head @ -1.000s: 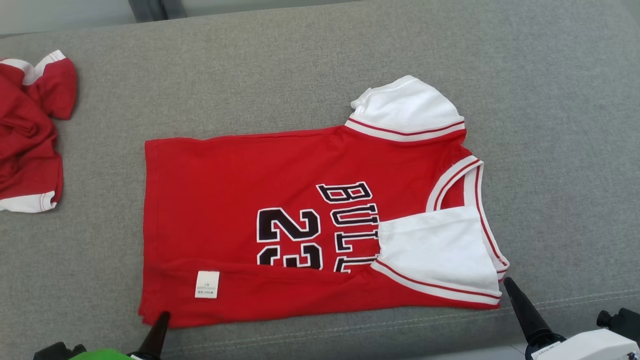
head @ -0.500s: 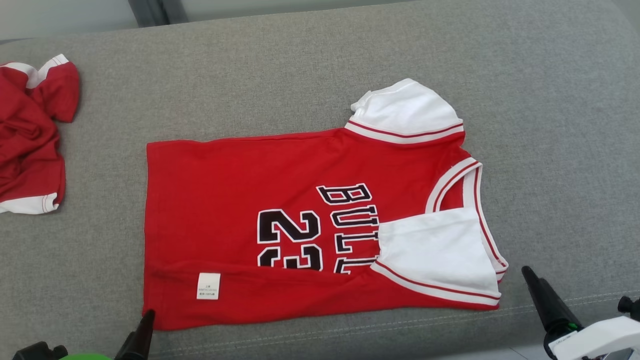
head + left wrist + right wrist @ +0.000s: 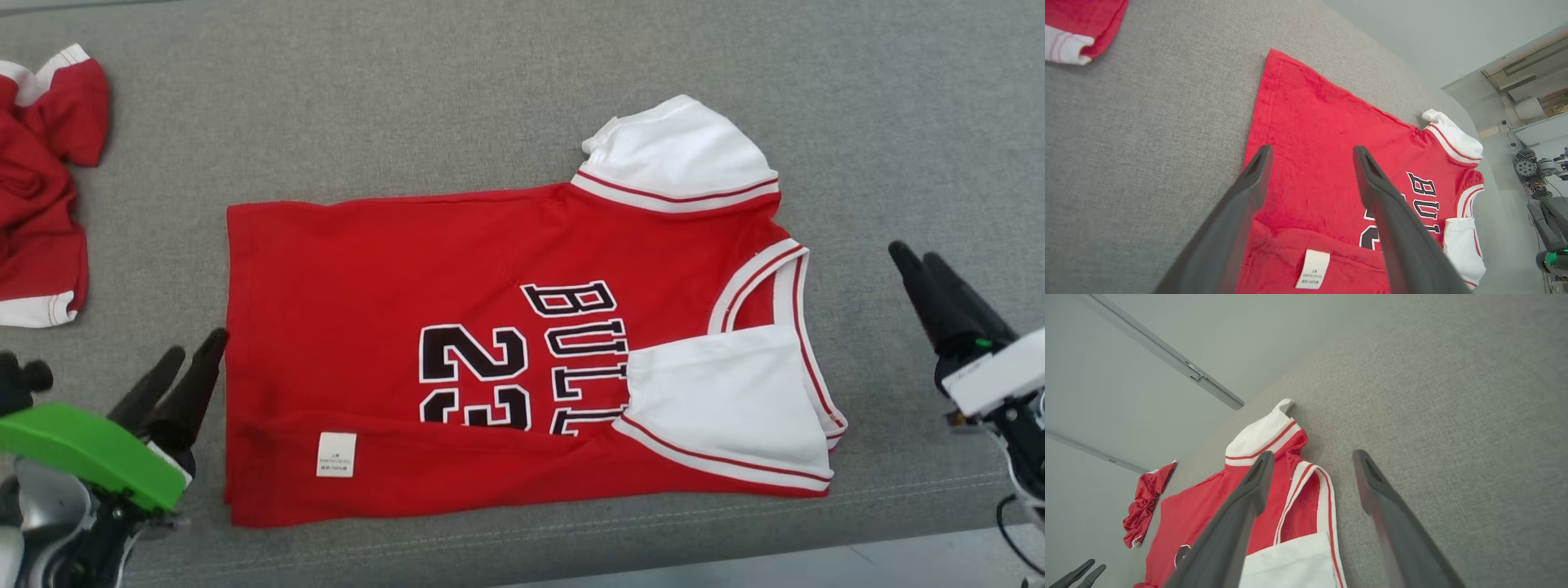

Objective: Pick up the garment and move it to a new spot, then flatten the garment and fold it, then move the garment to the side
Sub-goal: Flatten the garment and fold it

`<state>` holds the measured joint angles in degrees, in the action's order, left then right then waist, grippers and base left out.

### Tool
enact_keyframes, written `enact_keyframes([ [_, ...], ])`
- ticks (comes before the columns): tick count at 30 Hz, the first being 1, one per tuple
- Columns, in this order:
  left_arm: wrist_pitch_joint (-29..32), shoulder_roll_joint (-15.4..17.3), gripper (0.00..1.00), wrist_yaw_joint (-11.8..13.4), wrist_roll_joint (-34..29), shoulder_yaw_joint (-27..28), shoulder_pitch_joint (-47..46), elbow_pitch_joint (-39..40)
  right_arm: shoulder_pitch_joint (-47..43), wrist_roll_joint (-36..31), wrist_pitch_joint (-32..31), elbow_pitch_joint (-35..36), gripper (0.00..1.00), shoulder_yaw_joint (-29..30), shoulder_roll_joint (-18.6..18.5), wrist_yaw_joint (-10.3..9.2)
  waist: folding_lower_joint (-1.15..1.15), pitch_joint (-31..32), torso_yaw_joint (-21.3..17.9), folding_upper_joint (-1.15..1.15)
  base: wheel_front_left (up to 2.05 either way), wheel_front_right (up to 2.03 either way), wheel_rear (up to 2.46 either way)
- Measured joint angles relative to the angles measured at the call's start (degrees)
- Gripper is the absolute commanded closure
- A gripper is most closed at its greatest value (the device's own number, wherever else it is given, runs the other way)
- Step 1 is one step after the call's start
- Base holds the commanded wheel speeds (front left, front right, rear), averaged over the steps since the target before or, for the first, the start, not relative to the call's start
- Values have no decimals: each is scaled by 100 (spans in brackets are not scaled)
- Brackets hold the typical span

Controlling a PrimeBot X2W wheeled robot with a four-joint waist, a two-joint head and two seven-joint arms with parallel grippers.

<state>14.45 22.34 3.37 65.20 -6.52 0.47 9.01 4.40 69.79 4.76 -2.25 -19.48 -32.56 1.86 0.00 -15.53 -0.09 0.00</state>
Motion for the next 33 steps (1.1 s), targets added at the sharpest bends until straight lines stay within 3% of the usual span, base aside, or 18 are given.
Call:
enact_keyframes([
  [5,616,221,0,-214,131,-171,-981,41,1005,-71,-650,56,0,-8,-298,-302,0,-400,67,0,0,0,0],
  [12,1212,493,0,-369,308,-230,-1933,-155,2107,-71,-1437,92,0,-163,-437,-548,0,-931,165,0,0,0,0],
  [23,1772,612,0,-508,523,-331,-2902,-839,3407,-237,-2267,-187,0,-479,-394,-658,0,-1725,263,0,0,0,0],
  [33,1936,643,0,-704,512,-459,-3461,-1268,3988,-355,-2525,-532,0,-676,-120,-660,0,-2124,262,0,0,0,0],
])
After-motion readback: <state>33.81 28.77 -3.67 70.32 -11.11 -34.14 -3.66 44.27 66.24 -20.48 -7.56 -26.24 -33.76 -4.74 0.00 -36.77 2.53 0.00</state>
